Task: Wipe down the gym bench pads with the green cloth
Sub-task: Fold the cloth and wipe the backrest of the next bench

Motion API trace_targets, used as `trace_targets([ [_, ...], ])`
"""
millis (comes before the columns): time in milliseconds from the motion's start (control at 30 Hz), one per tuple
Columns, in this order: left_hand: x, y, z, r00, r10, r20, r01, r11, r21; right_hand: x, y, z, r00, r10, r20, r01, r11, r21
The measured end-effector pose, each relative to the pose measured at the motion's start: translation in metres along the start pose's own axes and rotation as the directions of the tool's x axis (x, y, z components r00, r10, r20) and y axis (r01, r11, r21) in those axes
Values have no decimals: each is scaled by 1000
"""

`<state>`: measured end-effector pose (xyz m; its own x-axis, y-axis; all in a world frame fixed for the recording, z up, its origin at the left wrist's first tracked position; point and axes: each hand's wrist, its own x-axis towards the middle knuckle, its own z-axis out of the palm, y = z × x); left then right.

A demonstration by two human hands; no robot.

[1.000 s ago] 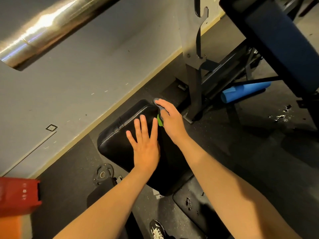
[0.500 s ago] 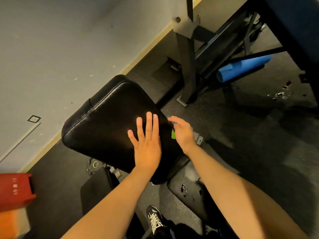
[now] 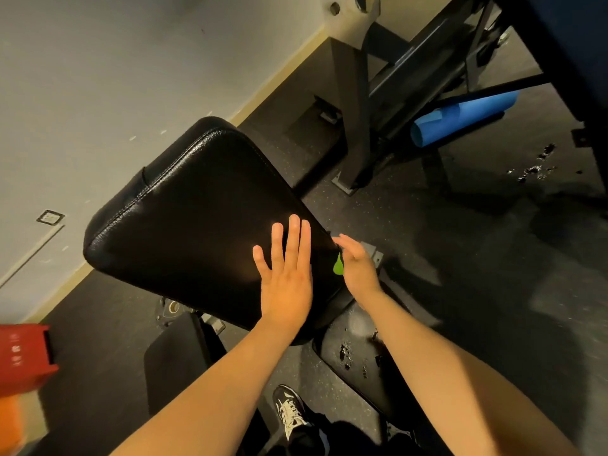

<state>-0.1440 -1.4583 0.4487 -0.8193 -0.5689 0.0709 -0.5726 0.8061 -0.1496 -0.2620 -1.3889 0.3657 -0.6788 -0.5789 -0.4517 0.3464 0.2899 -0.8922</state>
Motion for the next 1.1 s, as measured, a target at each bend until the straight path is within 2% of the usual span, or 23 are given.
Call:
trace_targets([
  [100,-14,7,15,995,37,88,-37,999,-1,0,17,-6,986,161,-35,-160,986,45],
  [167,-20,10,21,988,36,153,-36,999,3,0,10,-8,983,179,-39,-177,983,58],
  [333,-16,13,20,969,33,243,-36,999,9,11,-30,-1,991,-111,73,108,993,41],
  [400,-16,11,26,974,44,223,-44,999,-1,16,-27,4,986,-150,68,148,988,38],
  [567,-19,6,45,997,60,48,-61,998,20,16,27,13,994,25,-104,-7,986,167],
  [667,-19,6,48,995,95,33,-96,995,28,13,35,18,977,25,-213,-31,999,-24],
  [767,-22,5,47,993,113,34,-115,992,42,6,34,22,962,27,-273,-93,969,-231],
  [833,-24,2,48,989,146,25,-147,988,40,5,38,21,946,120,-302,-182,966,-186],
  [900,-27,-2,51,983,182,-15,-181,982,51,5,43,17,914,292,-280,-321,945,-61],
  [967,-24,-3,52,974,223,-44,-219,972,83,5,41,6,897,371,-240,-393,918,-48],
  [1000,-25,-4,56,966,248,-77,-240,966,94,4,43,5,907,335,-257,-358,933,-46],
  [1100,-31,-7,74,949,280,-144,-266,958,107,3,48,15,923,97,-372,-92,995,33],
])
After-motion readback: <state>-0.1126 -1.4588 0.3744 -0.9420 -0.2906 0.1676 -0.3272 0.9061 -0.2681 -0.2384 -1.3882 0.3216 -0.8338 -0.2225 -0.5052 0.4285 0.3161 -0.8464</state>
